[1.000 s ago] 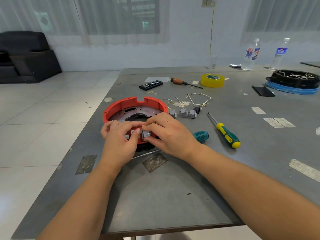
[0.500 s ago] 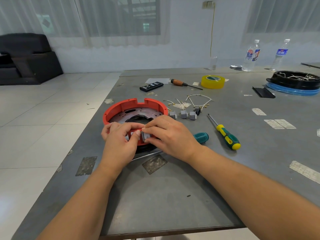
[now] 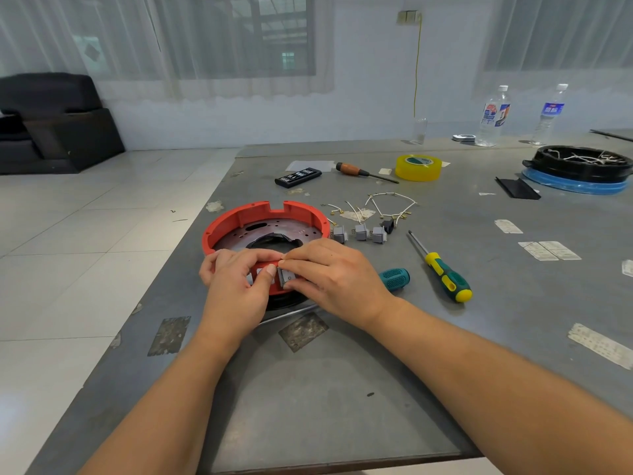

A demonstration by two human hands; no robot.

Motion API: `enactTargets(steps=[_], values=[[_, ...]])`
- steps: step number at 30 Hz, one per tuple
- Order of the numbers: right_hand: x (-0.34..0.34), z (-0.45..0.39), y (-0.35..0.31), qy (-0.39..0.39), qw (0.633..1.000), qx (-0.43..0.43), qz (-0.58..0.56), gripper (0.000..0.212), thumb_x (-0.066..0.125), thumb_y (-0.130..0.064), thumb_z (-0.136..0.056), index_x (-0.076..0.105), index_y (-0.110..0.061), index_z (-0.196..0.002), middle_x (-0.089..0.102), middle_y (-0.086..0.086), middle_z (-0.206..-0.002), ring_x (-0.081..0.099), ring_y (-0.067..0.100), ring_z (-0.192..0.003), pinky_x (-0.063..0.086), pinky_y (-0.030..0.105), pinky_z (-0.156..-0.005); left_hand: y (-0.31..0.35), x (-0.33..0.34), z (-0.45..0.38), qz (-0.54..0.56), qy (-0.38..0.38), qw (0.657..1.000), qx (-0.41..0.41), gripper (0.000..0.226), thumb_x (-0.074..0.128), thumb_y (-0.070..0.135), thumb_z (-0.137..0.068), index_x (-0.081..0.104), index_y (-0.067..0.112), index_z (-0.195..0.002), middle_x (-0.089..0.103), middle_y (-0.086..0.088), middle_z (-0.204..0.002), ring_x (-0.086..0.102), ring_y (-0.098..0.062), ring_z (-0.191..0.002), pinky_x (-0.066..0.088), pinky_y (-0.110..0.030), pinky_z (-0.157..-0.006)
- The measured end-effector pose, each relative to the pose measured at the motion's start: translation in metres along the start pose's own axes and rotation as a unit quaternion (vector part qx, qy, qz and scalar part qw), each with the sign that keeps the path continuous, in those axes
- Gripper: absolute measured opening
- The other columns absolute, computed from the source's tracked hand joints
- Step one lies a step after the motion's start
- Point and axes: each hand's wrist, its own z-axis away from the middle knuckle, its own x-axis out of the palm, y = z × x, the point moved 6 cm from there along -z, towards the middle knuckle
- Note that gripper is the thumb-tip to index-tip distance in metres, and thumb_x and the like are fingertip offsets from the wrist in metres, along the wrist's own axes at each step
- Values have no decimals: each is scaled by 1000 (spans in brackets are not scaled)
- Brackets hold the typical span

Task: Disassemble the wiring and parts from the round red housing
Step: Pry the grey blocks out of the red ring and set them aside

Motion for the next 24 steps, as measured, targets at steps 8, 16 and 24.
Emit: enactTargets(steps=[8,16,24], values=[[-1,4,-3,-2,1000,3,-12,30,73,-26,-95,73,-9,-120,74,5,-117,67,22,-108,55,38,-95,-3,0,-1,7,-9,1000,-17,39,66,19,-102,60,58,-100,64,5,-114,42,-24,-133,9,-24,-114],[0,1,1,-29,998,36,-43,31,74,-25,-93,72,-11,-120,71,5,-121,66,22,-113,55,41,-95,3,-3,3,1,1,1000,22,24,59,30,-101,60,53,-105,59,29,-105,44,-5,-121,4,-29,-121],[-13,0,6,-21,989,99,-112,31,76,-34,-91,72,-14,-115,72,-2,-114,65,14,-109,54,35,-93,3,0,4,-19,6,999,42,22,52,33,-96,65,44,-111,57,34,-106,43,-1,-118,6,-27,-119]])
